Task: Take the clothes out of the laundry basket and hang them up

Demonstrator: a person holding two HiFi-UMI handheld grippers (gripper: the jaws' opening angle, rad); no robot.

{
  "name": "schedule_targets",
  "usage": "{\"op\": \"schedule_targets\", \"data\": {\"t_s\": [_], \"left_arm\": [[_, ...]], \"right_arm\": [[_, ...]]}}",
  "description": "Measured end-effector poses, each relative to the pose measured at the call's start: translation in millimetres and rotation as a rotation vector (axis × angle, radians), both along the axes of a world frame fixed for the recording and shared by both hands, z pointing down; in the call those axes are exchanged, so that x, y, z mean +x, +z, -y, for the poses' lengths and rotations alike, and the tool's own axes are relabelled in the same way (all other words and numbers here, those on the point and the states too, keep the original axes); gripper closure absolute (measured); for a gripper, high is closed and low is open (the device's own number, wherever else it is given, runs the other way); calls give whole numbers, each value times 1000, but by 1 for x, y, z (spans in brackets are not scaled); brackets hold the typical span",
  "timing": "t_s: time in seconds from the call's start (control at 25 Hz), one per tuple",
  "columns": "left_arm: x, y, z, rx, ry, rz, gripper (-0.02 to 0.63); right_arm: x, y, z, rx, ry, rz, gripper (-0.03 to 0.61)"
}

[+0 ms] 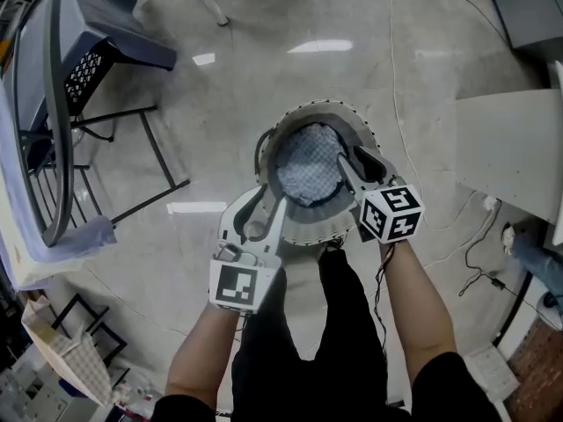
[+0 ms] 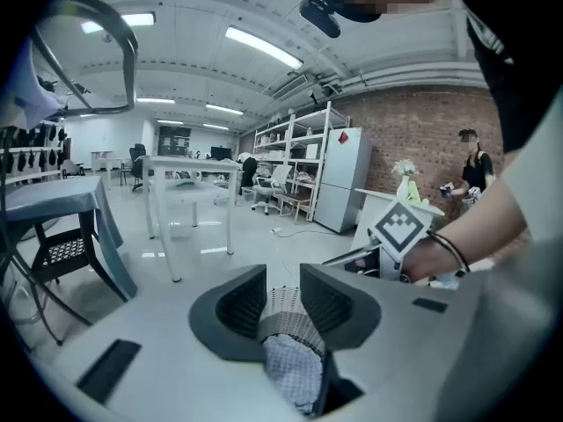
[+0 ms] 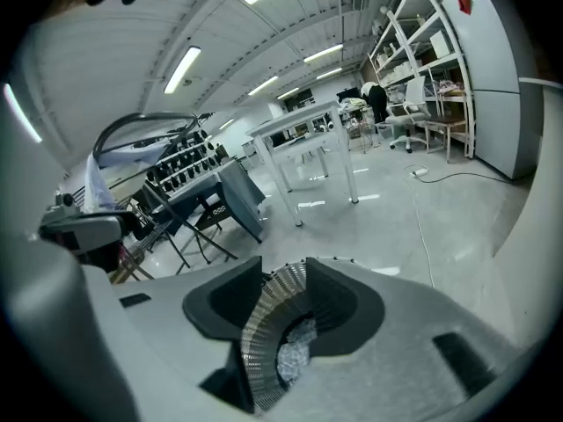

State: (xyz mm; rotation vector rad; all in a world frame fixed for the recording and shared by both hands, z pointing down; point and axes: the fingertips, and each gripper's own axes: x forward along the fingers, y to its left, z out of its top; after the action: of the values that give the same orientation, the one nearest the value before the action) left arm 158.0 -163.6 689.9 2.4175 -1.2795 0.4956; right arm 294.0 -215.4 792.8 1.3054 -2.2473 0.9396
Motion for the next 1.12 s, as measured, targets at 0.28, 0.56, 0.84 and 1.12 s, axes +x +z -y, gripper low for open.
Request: {"op": "schedule_targets", "data": {"t_s": [0.28,0.56,0.84,1.12], "left_arm": [[9,45,-2,-12,55,-11,454],[29,100,-10,-16,172,5,388],[44,146,-21,-17,294,21,382],[55,192,-22,-37,314,18,382]], "right_arm": [[-1,89,-1,-69,19,-51,378],[-2,178,2,-130,46,-90,360],[8,266,10,-171,90,-154,353],[22,347,13,-211,92,-217,344]]}}
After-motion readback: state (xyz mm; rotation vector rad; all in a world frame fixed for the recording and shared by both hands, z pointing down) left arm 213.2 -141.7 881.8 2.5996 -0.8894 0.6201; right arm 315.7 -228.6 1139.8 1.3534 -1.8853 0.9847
